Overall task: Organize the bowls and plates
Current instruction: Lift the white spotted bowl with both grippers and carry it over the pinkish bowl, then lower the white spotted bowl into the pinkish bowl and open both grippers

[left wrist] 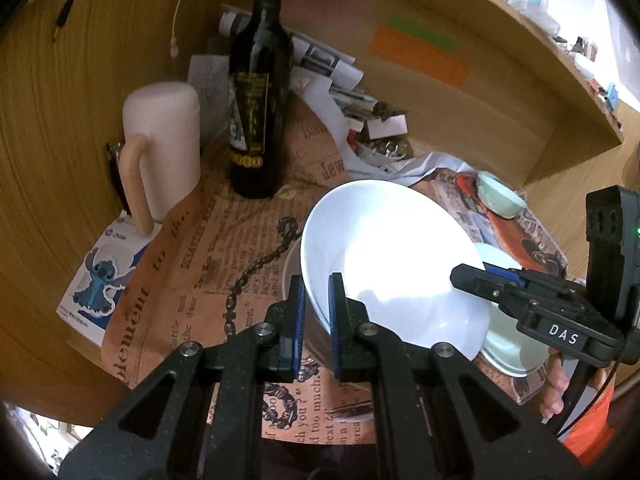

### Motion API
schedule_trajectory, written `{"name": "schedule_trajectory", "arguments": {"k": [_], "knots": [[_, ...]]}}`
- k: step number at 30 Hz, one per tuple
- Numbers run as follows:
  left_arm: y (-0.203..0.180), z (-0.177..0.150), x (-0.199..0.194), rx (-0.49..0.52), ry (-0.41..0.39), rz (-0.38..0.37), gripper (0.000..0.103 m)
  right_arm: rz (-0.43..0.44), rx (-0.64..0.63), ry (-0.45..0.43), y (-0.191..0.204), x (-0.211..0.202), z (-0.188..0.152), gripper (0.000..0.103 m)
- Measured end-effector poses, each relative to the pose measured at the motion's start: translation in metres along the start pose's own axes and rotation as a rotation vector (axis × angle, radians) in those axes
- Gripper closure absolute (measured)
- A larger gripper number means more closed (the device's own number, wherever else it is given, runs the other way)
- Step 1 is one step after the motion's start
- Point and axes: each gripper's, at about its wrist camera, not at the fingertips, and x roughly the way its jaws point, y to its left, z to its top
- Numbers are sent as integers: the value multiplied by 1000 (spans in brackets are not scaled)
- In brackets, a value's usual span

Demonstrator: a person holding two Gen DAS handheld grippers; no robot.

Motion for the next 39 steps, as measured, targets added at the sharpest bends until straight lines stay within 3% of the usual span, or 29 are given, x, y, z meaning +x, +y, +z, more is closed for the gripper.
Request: {"name": "schedule_trajectory", "arguments": {"k": [14,21,25,29,36,39], "knots": [[7,-4,17,-1,50,19,95,1,4,56,-3,19,-3,80],[6,-4,18,10,52,32,94,-46,-53,47,5,19,-4,80],[4,-2,21,21,50,34,84,-108,-101,21,12,17,-4,78],[0,-1,23,32,42,35,74,-122,-126,17,12,16,-3,71],[0,1,21,27,33,30,73,-132,-161,21,17,16,-5,65],[0,3,16,29,16,29,72,-160,-161,-15,19,12,-5,54]]}}
